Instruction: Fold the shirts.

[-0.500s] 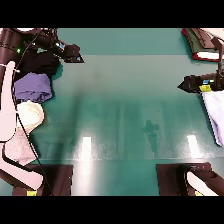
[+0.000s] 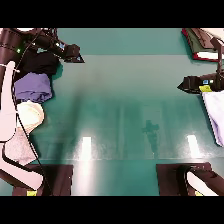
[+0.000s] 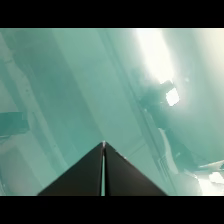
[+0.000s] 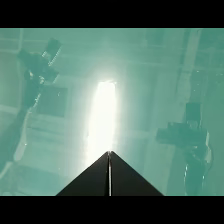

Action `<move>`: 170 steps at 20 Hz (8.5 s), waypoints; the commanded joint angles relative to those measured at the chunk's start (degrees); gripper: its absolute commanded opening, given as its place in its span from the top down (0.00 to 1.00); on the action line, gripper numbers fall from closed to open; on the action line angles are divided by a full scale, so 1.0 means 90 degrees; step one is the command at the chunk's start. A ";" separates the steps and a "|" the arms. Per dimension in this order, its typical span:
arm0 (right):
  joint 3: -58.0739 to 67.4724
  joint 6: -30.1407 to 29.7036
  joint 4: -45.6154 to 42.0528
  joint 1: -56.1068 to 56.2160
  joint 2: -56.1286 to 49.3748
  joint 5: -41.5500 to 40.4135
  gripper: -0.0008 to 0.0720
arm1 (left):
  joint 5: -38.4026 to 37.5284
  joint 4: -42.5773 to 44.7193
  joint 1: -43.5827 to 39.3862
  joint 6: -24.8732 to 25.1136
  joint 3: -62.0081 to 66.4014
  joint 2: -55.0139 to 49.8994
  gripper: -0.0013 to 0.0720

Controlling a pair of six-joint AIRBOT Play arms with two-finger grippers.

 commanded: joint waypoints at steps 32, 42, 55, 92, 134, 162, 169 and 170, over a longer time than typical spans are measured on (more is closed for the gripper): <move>-0.0823 0.0002 -0.0039 0.0000 0.0002 0.0019 0.95 | 0.3796 0.5105 0.1180 -0.2334 -0.0442 -0.1814 0.26; -0.0741 0.0000 -0.0041 0.0000 0.0002 -0.0058 0.96 | 0.3196 0.4809 0.1098 -0.2144 0.0138 -0.1744 0.95; 0.2487 -0.0002 -0.0049 0.0000 0.0002 -0.1243 0.95 | 0.2059 0.0605 -0.0590 0.1559 0.0172 0.2703 0.95; 0.3774 0.0000 -0.0005 0.0000 -0.0015 0.0172 0.96 | 0.2652 -0.1853 -0.1178 0.0882 -0.8920 0.3104 0.21; 0.0015 -0.0053 0.1358 0.2752 -0.3014 -0.2606 0.96 | 0.0505 0.0806 -0.0459 0.0308 -0.5865 0.4308 0.95; 0.5583 -0.0209 0.1795 -0.1583 -0.0335 0.1090 0.96 | -0.0211 0.1481 -0.0459 -0.0170 -0.1540 0.5302 0.95; 0.3570 -0.0214 -0.0323 0.0811 -0.2183 0.0471 0.96 | 0.1219 0.1770 -0.0457 -0.0073 -0.5627 0.4204 0.95; 0.3470 -0.0209 -0.0573 0.0981 -0.2499 0.0032 0.96 | 0.1545 0.1875 -0.0401 -0.0121 -0.5778 0.3903 0.95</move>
